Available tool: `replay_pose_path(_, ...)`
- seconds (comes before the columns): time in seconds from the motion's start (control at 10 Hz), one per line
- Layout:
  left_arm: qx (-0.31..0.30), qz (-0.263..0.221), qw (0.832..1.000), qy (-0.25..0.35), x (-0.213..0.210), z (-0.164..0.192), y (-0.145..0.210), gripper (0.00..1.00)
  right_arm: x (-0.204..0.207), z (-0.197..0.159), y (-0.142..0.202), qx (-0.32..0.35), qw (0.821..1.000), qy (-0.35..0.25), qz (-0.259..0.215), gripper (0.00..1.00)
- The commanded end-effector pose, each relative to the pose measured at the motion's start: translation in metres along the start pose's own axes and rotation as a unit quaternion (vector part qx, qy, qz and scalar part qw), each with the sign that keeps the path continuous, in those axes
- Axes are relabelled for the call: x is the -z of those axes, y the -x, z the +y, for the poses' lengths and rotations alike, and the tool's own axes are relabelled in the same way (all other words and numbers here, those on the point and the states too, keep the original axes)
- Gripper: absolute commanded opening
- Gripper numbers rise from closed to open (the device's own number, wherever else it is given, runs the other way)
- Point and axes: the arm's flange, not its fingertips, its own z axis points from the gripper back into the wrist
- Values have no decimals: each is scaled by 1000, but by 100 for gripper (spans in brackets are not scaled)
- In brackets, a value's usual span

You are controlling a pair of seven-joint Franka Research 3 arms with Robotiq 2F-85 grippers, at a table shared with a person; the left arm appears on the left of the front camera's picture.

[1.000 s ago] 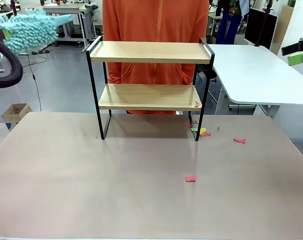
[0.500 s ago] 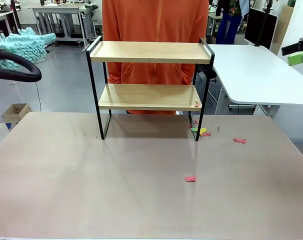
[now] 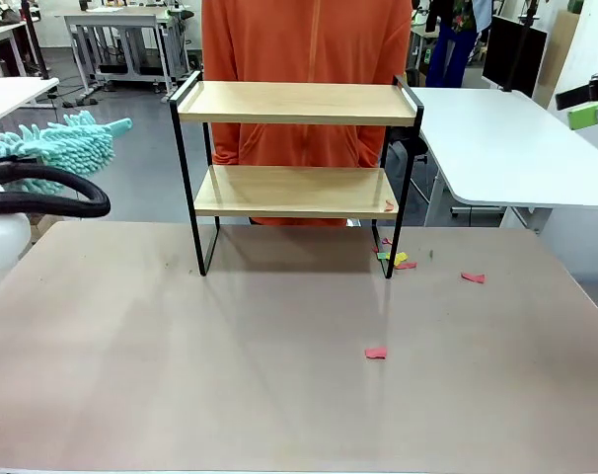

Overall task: Clean the shelf.
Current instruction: Hand the Duster back to the human.

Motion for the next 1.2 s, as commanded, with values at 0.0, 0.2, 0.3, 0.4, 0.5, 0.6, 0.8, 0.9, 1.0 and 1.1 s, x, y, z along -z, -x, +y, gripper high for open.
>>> replay_pose_path(0.0,-3,-3,1000,1,2,3,-2,18,0,-1,-2,-6,1000,1,-4,100)
replay_pose_path(0.2,-3,-3,1000,1,2,3,-2,18,0,-1,-2,-6,1000,1,-4,100)
replay_pose_path(0.3,-3,-3,1000,1,2,3,-2,18,0,-1,-2,-6,1000,1,-4,100)
replay_pose_path(0.4,-3,-3,1000,1,2,3,-2,18,0,-1,-2,-6,1000,1,-4,100)
replay_pose_path(0.5,-3,-3,1000,1,2,3,-2,18,0,-1,-2,-6,1000,1,-4,100)
replay_pose_path(0.6,-3,-3,1000,1,2,3,-2,18,0,-1,-2,-6,1000,1,-4,100)
replay_pose_path(0.8,-3,-3,1000,1,2,3,-2,18,0,-1,-2,-6,1000,1,-4,100)
replay_pose_path(0.9,-3,-3,1000,1,2,3,-2,18,0,-1,-2,-6,1000,1,-4,100)
replay_pose_path(1.0,-3,-3,1000,1,2,3,-2,18,0,-1,-2,-6,1000,1,-4,100)
replay_pose_path(1.1,-3,-3,1000,1,2,3,-2,18,0,-1,-2,-6,1000,1,-4,100)
